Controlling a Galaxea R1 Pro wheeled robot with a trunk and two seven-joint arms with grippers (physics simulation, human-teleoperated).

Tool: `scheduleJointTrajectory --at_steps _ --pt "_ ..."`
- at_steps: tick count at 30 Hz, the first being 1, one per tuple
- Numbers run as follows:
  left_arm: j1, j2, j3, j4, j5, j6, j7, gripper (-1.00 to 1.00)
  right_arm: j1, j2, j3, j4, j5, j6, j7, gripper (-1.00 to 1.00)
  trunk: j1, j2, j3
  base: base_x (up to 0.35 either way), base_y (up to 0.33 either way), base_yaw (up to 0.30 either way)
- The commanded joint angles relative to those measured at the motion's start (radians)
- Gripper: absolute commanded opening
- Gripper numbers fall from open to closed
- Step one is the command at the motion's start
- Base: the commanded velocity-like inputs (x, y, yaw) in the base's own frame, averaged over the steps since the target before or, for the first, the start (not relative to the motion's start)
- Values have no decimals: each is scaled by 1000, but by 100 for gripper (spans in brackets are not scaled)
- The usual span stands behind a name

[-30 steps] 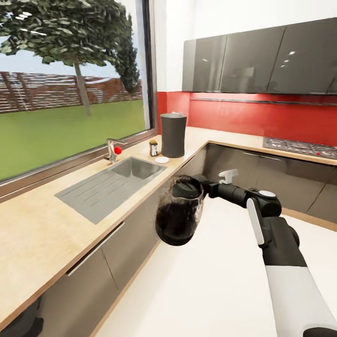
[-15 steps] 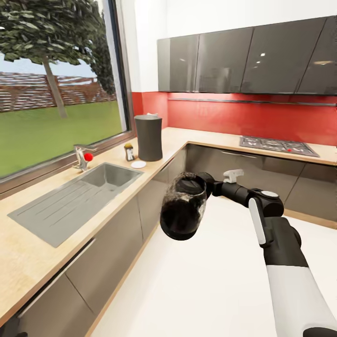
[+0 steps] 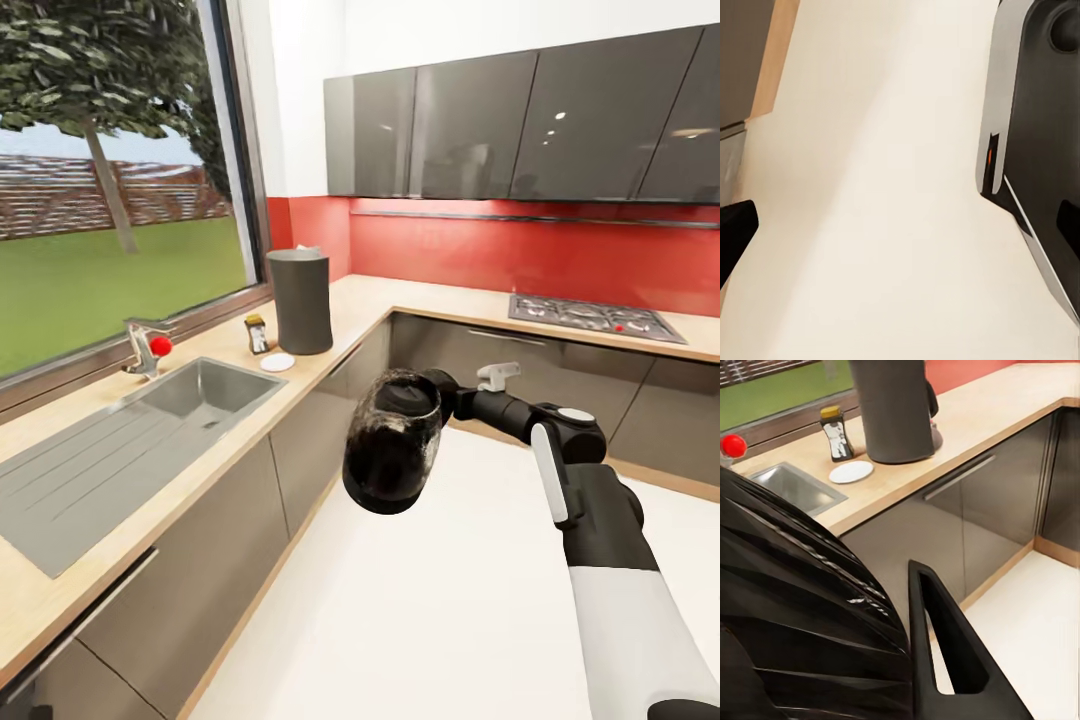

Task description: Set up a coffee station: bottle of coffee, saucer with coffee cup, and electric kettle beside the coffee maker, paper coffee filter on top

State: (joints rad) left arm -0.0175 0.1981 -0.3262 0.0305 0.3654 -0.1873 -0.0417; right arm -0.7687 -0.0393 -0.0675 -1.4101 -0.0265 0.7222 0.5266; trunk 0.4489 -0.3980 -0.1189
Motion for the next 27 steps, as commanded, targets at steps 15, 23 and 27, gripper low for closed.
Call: scheduleJointTrajectory --at_steps 15,23,27 --pt "-1 0 -5 2 13 -6 -4 100 12 -1 -2 2 -9 5 5 -100 1 -2 -2 312 -74 0" --pt "-2 -2 -7 2 12 -6 -4 100 12 -1 -3 -7 -11 6 5 -100 1 -2 -2 328 -6 0" --pt "-2 -2 -7 2 12 -6 -4 100 12 -1 -3 -7 -12 6 5 -100 1 -2 -2 312 -75 0"
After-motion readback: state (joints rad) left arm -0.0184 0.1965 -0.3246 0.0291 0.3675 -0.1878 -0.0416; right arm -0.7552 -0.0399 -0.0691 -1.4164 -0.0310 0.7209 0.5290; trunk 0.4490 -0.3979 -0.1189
